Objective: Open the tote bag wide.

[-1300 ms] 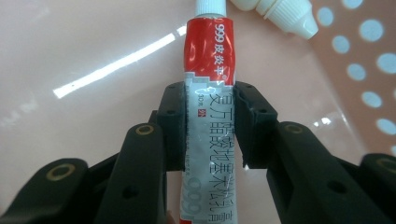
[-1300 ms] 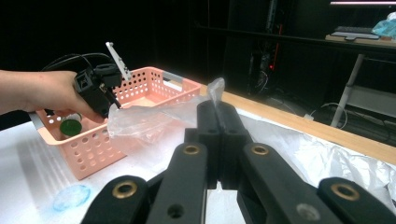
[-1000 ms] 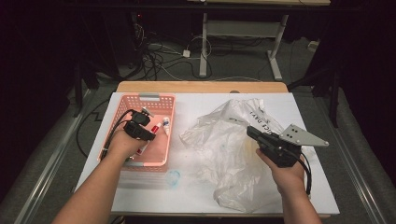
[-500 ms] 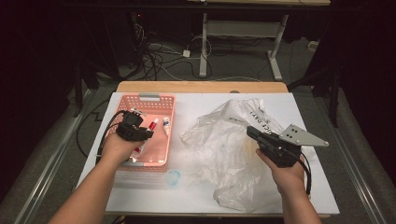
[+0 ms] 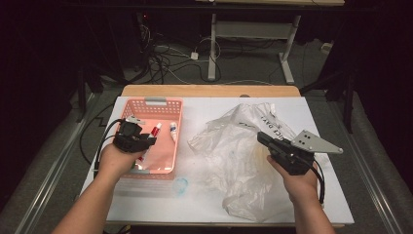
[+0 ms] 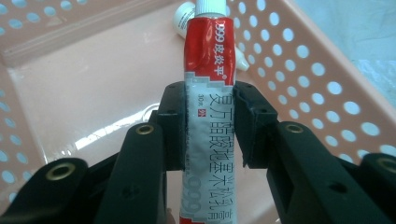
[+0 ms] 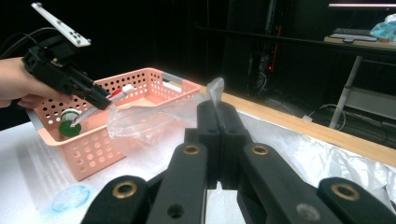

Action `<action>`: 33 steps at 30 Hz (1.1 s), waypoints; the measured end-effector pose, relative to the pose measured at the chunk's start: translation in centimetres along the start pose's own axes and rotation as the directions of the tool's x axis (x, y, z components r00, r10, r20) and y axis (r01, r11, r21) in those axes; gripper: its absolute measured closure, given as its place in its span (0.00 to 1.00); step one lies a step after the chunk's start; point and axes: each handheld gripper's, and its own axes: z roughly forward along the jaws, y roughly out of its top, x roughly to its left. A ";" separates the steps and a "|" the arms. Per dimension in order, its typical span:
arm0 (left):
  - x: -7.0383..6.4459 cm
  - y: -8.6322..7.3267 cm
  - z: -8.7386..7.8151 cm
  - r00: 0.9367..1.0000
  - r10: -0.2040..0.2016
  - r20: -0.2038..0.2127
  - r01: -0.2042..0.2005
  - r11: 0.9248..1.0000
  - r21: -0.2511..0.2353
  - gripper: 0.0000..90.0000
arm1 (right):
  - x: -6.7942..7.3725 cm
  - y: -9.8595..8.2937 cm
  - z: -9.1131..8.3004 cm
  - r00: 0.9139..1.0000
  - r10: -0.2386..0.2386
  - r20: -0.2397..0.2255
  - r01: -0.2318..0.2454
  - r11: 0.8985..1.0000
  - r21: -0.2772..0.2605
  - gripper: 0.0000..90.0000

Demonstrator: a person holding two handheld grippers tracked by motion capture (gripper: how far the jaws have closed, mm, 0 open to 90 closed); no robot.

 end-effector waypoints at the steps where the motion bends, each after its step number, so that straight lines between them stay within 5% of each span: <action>1: -0.1 -0.2 -0.1 1.000 0.000 0.001 0.000 1.000 -0.009 0.73 | 0.0 0.0 0.0 1.000 0.000 0.000 0.000 1.000 0.001 1.00; 12: -0.6 -2.0 -1.4 0.999 -0.029 0.034 0.033 0.993 -0.110 0.73 | 0.0 0.0 0.0 1.000 -0.007 0.002 0.007 1.000 0.000 1.00; 33: -1.8 -3.2 -1.6 0.999 0.008 0.049 0.003 0.977 -0.213 0.73 | 0.3 -0.6 0.4 1.000 -0.010 -0.003 0.010 1.000 0.026 1.00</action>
